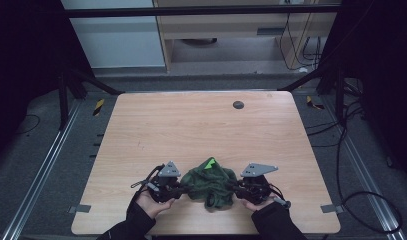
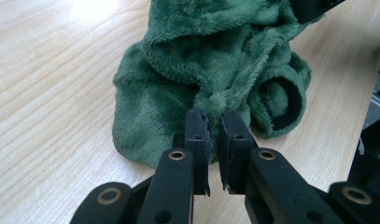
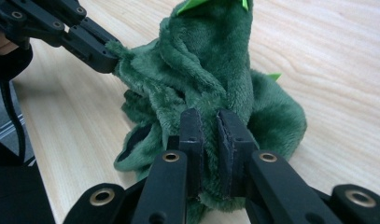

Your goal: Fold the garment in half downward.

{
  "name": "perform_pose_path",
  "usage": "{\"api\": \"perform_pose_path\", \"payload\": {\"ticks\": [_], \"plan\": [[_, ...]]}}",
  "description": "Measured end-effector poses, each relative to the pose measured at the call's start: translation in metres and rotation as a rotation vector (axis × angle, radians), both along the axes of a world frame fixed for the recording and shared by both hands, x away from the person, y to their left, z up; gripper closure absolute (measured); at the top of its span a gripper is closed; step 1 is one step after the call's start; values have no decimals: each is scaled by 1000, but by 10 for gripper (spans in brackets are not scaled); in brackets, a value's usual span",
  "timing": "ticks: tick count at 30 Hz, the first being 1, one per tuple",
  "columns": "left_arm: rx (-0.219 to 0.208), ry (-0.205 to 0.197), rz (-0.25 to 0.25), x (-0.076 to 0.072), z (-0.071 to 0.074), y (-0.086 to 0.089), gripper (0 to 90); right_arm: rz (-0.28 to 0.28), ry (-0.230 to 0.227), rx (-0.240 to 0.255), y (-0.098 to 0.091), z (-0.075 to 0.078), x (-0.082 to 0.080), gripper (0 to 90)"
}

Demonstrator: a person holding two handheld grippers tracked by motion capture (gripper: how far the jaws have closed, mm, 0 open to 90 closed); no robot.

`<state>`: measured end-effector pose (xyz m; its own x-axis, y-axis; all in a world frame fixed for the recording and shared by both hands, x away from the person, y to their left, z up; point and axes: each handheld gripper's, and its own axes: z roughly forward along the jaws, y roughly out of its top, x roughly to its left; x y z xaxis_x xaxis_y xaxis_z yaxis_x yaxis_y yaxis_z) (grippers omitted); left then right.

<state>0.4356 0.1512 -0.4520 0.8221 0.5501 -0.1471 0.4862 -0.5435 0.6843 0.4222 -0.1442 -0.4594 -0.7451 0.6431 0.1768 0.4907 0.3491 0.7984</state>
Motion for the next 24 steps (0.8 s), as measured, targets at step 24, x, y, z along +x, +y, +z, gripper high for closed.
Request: {"api": "perform_pose_path", "payload": {"ticks": [24], "plan": [[63, 41, -19, -1, -17, -6, 828, 34, 65, -26, -1, -21, -8, 776]]}}
